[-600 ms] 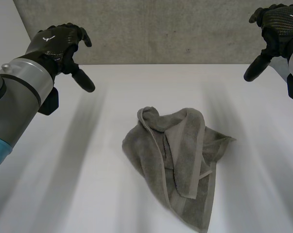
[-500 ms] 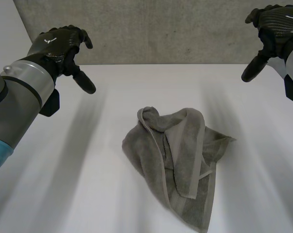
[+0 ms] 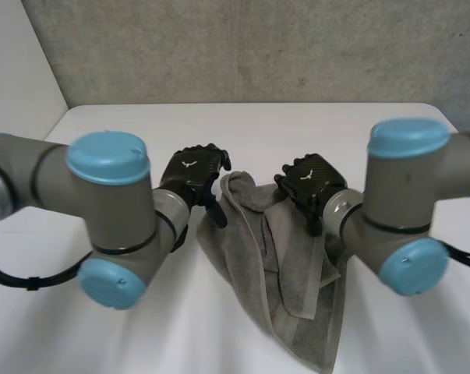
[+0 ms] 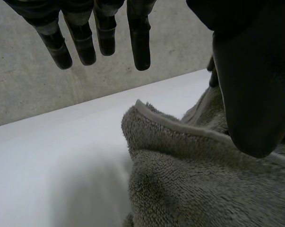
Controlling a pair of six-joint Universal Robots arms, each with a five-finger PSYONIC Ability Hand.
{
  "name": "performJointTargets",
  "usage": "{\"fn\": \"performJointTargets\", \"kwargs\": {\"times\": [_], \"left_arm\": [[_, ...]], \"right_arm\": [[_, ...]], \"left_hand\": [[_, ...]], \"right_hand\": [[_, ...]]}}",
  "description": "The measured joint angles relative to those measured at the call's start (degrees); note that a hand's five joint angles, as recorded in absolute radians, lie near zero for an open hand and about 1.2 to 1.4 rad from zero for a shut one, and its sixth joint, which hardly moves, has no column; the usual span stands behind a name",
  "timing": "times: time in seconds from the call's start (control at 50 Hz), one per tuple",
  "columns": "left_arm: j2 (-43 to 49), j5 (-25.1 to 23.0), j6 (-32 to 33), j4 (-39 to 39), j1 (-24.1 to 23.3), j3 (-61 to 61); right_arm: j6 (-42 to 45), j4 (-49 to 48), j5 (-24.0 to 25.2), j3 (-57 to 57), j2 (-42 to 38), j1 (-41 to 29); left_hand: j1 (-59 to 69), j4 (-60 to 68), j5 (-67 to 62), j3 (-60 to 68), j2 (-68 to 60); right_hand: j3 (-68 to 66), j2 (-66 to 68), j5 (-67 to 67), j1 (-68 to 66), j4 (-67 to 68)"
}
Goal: Fold the towel.
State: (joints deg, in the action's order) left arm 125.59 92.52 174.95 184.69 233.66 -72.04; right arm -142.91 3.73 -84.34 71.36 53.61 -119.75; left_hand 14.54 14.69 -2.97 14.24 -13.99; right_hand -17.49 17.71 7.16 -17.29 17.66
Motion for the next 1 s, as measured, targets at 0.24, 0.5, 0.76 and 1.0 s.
{"fn": "performJointTargets", "kwargs": {"times": [0.24, 0.5, 0.76, 1.0], "left_arm": [[11.1, 5.3, -3.0, 2.2, -1.3, 10.9], [11.7, 5.2, -10.2, 0.9, -3.0, 14.6], [6.2, 1.2, -16.6, -6.0, -7.1, 6.6], [2.5, 4.3, -17.1, -4.8, -10.7, -0.4]], "right_arm": [[-0.6, -10.0, -3.3, 3.2, -0.7, 0.8], [2.8, -10.0, 1.6, 20.3, 14.7, 7.6], [29.4, -8.6, 4.2, 31.2, 21.6, 16.9], [12.5, -9.1, 3.9, 24.4, 26.8, 17.8]], "left_hand": [[0.0, 0.0, 0.0, 0.0, 0.0], [0.0, 0.0, 0.0, 0.0, 0.0], [0.0, 0.0, 0.0, 0.0, 0.0], [0.0, 0.0, 0.0, 0.0, 0.0]], "right_hand": [[-56.1, 55.8, 57.4, -57.5, 58.4], [-56.6, 55.8, 57.5, -57.5, 58.5], [-11.2, 8.8, 9.8, -10.1, 11.0], [3.7, -4.2, -4.1, 4.3, -3.3]]}}
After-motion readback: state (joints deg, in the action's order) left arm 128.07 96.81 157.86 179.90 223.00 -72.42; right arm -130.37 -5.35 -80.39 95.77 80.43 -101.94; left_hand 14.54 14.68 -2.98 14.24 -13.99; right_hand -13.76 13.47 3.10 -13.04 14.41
